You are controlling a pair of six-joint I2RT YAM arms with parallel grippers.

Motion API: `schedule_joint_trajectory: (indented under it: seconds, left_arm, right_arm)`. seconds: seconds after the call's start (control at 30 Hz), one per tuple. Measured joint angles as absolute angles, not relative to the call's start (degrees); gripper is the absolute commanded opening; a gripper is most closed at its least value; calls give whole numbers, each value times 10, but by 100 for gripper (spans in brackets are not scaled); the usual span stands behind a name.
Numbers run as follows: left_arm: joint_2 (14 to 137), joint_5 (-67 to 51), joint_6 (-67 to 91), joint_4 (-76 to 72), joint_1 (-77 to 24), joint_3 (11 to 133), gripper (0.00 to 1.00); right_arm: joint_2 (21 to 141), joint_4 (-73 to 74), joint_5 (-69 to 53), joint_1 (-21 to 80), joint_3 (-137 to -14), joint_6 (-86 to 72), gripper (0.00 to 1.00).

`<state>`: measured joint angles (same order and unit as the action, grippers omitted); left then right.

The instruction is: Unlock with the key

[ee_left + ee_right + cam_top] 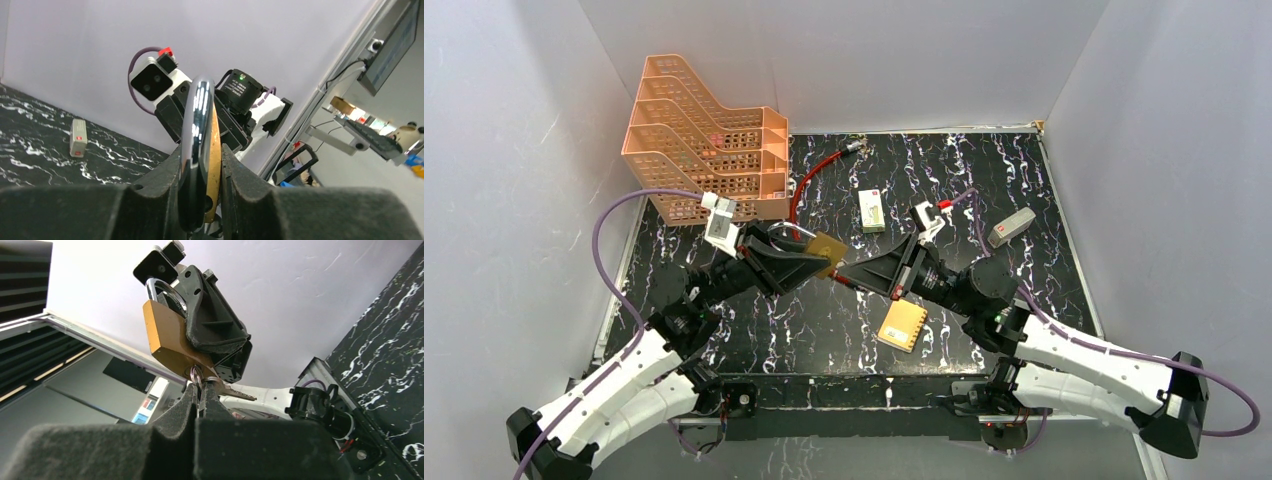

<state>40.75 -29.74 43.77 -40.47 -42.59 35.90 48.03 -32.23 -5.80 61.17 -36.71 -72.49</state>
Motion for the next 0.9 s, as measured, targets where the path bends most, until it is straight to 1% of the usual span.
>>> schedule_joint_trajectory:
  seconds: [0.17, 0.2, 0.27, 0.3, 0.37, 0.43, 0.47, 0.5, 0.53, 0.63, 0.73, 0.9]
  left_arm:
    - [407, -317, 403, -430, -428, 359, 0]
    - [407, -319, 399, -433, -429, 359, 0]
    - [407, -319, 395, -435, -430, 359, 0]
    - [407, -316, 394, -432, -430, 358, 0]
    - [406, -310, 391, -419, -434, 358, 0]
    - [405, -297, 394, -404, -440, 355, 0]
    - [402, -288, 395, -396, -441, 351, 0]
    - [398, -280, 396, -386, -442, 347, 0]
    - [391, -272, 397, -376, -443, 341, 0]
    - [369, -251, 399, -337, -443, 327, 0]
    - [354, -243, 411, -313, -443, 323, 0]
    - [352, -249, 442, -308, -443, 322, 0]
  right_arm:
    - [486, -345, -78, 611, -367, -740, 0]
    - [486, -347, -81, 611, -367, -741, 4]
    - [485, -340, -88, 611, -369, -730, 33]
    - [482, -326, -89, 611, -375, -721, 44]
    - [481, -256, -96, 611, -412, -679, 59]
    - [478, -177, -101, 612, -457, -628, 72]
    - [474, -151, -100, 613, -468, -609, 85]
    - [465, -125, -96, 613, -477, -590, 94]
    - [452, -102, -91, 613, -480, -572, 98]
    - [410, -39, -74, 613, -485, -522, 98]
    - [396, 7, -55, 614, -501, -489, 98]
    - [428, 39, -50, 614, -554, -436, 98]
